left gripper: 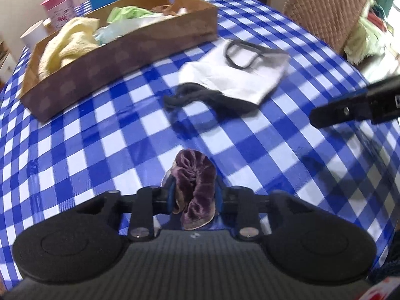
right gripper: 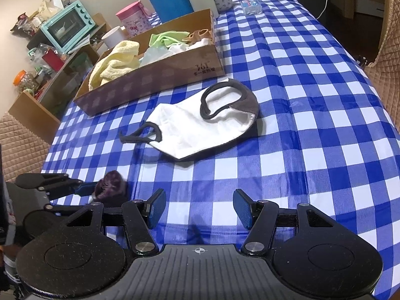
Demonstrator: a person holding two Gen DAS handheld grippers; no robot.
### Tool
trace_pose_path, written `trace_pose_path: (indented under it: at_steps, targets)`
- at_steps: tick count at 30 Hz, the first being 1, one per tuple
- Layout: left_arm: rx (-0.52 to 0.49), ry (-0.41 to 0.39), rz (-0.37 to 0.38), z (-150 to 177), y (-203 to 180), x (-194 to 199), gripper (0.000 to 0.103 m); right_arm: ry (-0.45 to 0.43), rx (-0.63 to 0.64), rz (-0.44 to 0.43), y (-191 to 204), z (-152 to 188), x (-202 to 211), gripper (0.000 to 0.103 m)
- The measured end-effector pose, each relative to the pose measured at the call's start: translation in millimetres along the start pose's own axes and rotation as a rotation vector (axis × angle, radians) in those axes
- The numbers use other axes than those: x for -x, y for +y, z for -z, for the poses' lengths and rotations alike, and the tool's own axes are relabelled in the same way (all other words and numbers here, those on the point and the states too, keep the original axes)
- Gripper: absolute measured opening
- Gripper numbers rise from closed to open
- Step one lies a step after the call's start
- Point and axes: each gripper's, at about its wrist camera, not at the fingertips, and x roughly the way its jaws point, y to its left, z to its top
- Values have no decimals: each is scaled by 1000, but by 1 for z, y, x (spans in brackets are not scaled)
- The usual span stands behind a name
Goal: Organize soft objects
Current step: 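Grasp the purple scrunchie with the left gripper while the right moves toward the mask, then grasp the white face mask with the right gripper while the left holds the scrunchie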
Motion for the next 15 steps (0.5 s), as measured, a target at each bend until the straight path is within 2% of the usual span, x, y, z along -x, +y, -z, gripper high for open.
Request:
trace_pose_path:
  at_steps: [8, 12, 15]
  targets:
    - [196, -31, -36, -7, 46, 16, 24, -54, -25, 26, -19, -21, -7, 60]
    - [256, -37, -53, -6, 60, 20, 24, -101, -120, 0, -40, -38, -14, 60]
    - [289, -33, -57, -4, 66, 21, 24, -125, -238, -52, -61, -50, -23, 59]
